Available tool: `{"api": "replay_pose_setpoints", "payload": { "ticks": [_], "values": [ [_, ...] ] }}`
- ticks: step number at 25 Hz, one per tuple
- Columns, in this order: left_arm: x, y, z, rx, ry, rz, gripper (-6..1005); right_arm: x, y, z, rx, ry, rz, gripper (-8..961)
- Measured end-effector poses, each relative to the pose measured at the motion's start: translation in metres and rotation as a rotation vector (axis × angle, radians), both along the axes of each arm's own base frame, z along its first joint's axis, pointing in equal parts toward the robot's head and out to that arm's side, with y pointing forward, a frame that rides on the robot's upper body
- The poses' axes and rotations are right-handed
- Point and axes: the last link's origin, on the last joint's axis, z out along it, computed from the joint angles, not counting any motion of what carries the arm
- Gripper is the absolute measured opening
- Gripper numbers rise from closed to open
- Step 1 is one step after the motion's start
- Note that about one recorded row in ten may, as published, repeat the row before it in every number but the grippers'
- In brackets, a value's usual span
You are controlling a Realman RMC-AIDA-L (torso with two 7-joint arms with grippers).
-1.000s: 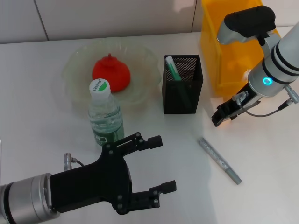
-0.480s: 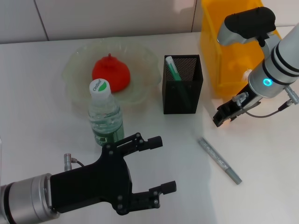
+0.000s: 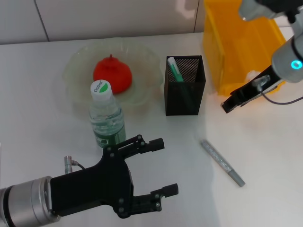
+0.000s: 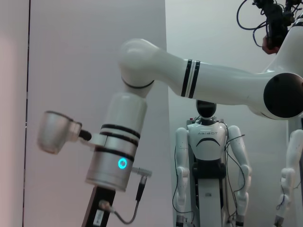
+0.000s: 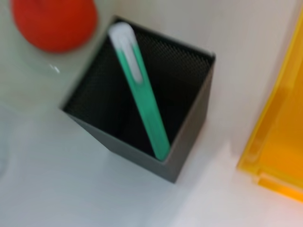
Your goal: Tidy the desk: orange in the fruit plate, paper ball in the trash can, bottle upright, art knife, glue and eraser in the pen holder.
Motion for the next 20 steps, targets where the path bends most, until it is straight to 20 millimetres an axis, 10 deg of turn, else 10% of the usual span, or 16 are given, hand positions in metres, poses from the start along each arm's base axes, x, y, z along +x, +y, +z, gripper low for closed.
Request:
{"api": "replay_pose_setpoints", "payload": {
  "ticks": [10,20],
  "values": [
    [0.001,0.001,0.001,0.002,-0.007,-0.005,785,-0.034,-0.020,0.050,0.098,0.084,0.110,385],
    [0.002,0.001,0.003,0.004,-0.013,-0.009,785,-0.057,0.010,0.038,0.100,0.122,0.181,386]
  ]
}}
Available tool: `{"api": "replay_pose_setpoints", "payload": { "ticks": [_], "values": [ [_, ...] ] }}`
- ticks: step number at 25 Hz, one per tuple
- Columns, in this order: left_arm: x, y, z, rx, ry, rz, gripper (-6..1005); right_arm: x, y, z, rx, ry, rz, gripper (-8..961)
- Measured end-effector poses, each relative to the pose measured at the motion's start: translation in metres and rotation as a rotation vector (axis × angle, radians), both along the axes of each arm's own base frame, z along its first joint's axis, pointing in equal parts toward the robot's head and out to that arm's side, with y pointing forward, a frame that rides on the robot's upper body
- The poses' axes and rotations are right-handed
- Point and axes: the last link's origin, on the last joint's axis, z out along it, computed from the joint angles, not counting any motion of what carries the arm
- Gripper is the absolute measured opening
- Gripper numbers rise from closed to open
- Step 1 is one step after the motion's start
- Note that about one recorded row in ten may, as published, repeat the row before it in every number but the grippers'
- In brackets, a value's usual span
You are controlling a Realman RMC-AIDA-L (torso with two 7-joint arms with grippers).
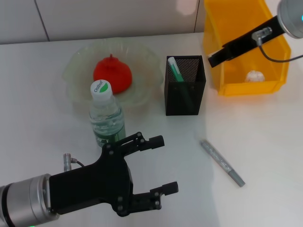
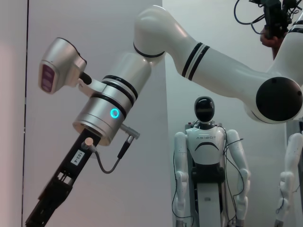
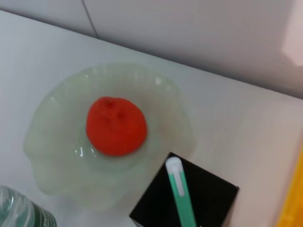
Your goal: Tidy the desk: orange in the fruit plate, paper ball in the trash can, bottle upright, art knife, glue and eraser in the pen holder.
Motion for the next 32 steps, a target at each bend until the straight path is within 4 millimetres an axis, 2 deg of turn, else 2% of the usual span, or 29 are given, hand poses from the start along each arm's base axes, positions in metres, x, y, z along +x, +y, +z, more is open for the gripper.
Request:
{"api": "replay_pose_setpoints", "payload": {
  "ticks": [4,11,21,22,24,25,27,30,31,32],
  "values": [
    [-0.001,-0.001,0.000,0.000,-0.001,0.004,785,-0.002,0.012,-0.016,-0.035,-0.002,0.006,386],
    [-0.001,-0.001,0.000,0.001,-0.001,0.006,785,-0.001,0.024,-0.029,-0.054,-0.011,0.033,390],
    [-0.001,-0.001,0.000,0.000,0.000,0.006,785,-0.002,0.026,-0.030,-0.040,-0.012,0.045,440],
    [-0.002,-0.001,0.000,0.000,0.000,0.006,785,-0.002,0.027,-0.029,-0.040,-0.013,0.046,621],
    [-0.002,-0.001,0.000,0.000,0.000,0.007,785,-0.003,0.026,-0.029,-0.040,-0.013,0.048,621],
    [-0.002,-0.001,0.000,0.000,0.000,0.007,785,-0.007,0.023,-0.025,-0.044,-0.013,0.044,621],
    [-0.002,-0.001,0.000,0.000,0.001,0.007,785,-0.013,0.002,-0.012,-0.068,-0.022,0.019,621],
    [-0.002,-0.001,0.000,0.001,0.002,0.008,785,-0.012,-0.005,-0.008,-0.074,-0.026,0.004,621],
    [-0.002,0.000,0.000,0.002,0.004,0.008,785,-0.008,-0.019,-0.002,-0.081,-0.034,-0.031,620],
    [-0.002,0.000,0.000,0.002,0.004,0.008,785,-0.008,-0.019,-0.002,-0.081,-0.034,-0.031,620]
  ]
}}
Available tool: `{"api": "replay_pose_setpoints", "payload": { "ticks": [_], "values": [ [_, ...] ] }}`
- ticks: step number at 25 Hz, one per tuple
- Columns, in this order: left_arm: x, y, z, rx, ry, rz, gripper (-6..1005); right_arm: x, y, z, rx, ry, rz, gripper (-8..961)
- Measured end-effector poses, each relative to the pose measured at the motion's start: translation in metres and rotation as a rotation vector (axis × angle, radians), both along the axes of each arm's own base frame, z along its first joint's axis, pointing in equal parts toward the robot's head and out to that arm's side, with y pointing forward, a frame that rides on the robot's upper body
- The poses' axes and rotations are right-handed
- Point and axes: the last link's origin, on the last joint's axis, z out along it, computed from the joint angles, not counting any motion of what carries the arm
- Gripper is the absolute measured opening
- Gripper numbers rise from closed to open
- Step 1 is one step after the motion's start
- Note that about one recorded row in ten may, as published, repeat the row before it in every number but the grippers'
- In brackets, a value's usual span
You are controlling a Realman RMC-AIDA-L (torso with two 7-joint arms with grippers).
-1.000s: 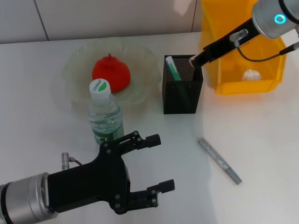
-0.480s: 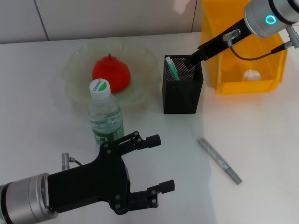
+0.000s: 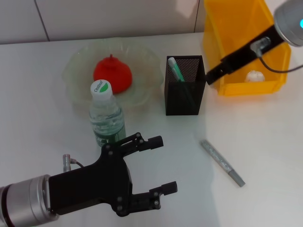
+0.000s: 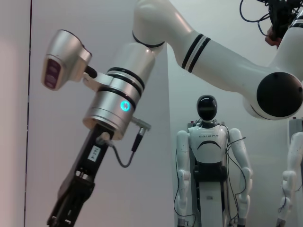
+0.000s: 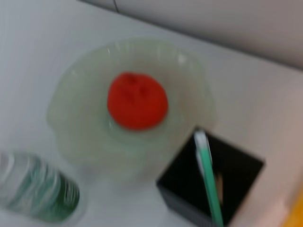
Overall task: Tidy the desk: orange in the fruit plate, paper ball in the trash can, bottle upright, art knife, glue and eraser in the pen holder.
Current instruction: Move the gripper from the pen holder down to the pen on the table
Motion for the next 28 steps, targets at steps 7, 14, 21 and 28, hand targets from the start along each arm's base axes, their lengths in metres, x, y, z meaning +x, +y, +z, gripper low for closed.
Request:
{"api": "replay_pose_setpoints", "payload": {
  "ticks": [7,14,21,28],
  "values": [
    [0.001,0.001,0.000,0.000,0.003,-0.002,785,0.033,-0.030,-0.021,-0.075,-0.046,-0.120,620],
    [0.001,0.003,0.000,-0.002,0.006,-0.007,785,0.043,-0.037,-0.063,-0.177,-0.125,-0.148,614],
    [0.000,0.002,0.000,-0.004,0.005,-0.003,785,0.053,-0.033,-0.072,-0.177,-0.120,-0.182,607],
    [0.000,0.002,-0.001,-0.006,0.008,-0.004,785,0.059,-0.027,-0.076,-0.160,-0.115,-0.190,570]
  ]
}}
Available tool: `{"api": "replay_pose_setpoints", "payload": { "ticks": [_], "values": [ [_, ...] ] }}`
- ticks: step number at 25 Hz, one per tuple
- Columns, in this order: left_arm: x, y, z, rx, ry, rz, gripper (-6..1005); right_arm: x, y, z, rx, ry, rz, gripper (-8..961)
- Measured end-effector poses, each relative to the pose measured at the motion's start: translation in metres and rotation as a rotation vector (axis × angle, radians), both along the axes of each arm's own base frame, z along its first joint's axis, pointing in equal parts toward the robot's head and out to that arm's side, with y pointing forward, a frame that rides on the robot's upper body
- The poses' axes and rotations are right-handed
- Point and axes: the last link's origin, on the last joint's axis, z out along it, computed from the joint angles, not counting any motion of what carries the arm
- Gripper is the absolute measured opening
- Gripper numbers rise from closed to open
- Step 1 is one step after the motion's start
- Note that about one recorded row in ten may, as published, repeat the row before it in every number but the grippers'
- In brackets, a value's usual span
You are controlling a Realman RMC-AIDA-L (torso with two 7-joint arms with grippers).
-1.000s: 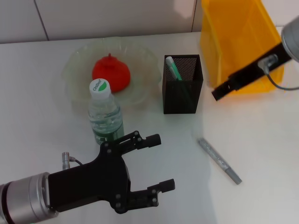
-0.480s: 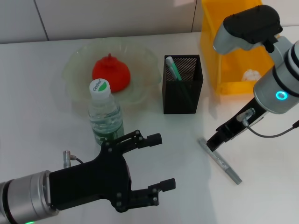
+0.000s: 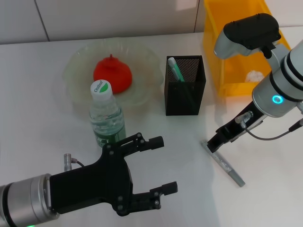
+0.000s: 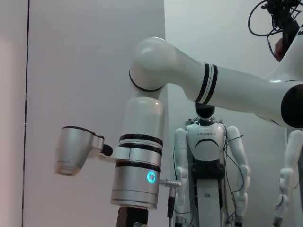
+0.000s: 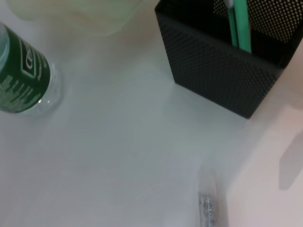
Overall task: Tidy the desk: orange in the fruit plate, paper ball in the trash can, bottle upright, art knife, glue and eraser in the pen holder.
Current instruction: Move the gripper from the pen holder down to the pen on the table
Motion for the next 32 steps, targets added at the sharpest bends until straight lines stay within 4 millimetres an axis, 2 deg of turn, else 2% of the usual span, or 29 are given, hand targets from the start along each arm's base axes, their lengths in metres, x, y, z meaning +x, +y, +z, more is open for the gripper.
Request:
{"api": "replay_pose_setpoints", "payload": {
  "ticks": [14,19,32],
  "values": [
    [-0.007,-0.004,0.002,0.001,0.009,0.020,785,0.007,0.005,-0.007,-0.001,-0.003,-0.019,485],
    [-0.007,-0.004,0.001,-0.002,0.008,0.019,785,0.007,0.007,-0.010,-0.006,-0.004,-0.016,380],
    [-0.007,-0.005,0.001,-0.004,0.009,0.017,785,0.007,0.012,-0.023,-0.034,-0.016,-0.010,385]
  ]
}}
